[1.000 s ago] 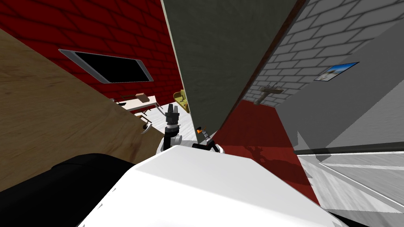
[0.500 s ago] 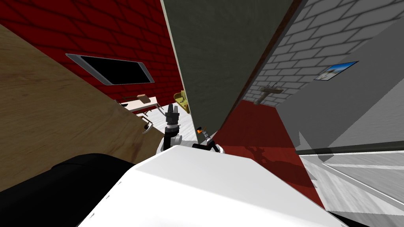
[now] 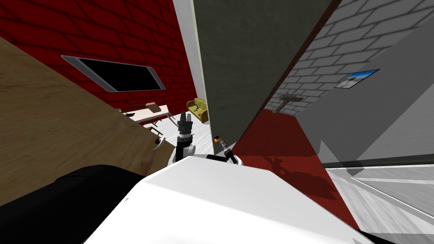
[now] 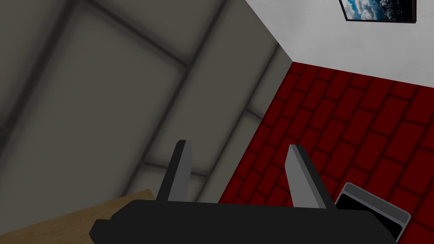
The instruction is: Push the door open
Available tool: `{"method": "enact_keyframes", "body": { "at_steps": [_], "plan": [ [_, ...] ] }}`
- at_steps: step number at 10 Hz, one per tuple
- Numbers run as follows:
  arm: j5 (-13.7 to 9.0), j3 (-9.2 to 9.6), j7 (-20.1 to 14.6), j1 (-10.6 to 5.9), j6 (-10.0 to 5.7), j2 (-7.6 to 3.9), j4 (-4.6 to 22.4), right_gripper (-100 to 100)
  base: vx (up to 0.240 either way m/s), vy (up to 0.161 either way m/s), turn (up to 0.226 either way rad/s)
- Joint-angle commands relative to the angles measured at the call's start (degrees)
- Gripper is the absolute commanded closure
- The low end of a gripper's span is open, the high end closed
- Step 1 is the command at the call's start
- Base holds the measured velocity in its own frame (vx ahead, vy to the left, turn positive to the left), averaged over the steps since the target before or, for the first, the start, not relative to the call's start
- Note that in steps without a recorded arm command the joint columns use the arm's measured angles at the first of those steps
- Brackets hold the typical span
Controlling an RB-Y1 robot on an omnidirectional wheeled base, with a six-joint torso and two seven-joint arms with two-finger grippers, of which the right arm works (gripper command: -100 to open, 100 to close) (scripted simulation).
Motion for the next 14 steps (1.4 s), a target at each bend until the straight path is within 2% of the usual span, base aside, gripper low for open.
{"method": "enact_keyframes", "body": {
  "at_steps": [1, 2, 4, 6, 14],
  "plan": [
    [-0.4, -1.66, 0.2, -0.85, -0.26, -0.25, 0.7, 100, 0.1, 0.178, -0.037],
    [-0.7, -2.8, 0.5, -0.98, -0.27, -0.33, 1.0, 100, 0.135, 0.146, -0.029],
    [-0.8, -3.37, 0.6, -1.05, -0.27, -0.36, 1.1, 100, 0.094, 0.109, -0.008],
    [-1.2, -5.19, 1.0, -1.25, -0.29, -0.37, 1.5, 100, 0.085, 0.09, -0.047],
    [-2.1, -10.12, 2.1, -1.81, -0.34, 0.21, 2.6, 100, 0.084, 0.105, -0.031]
  ]
}}
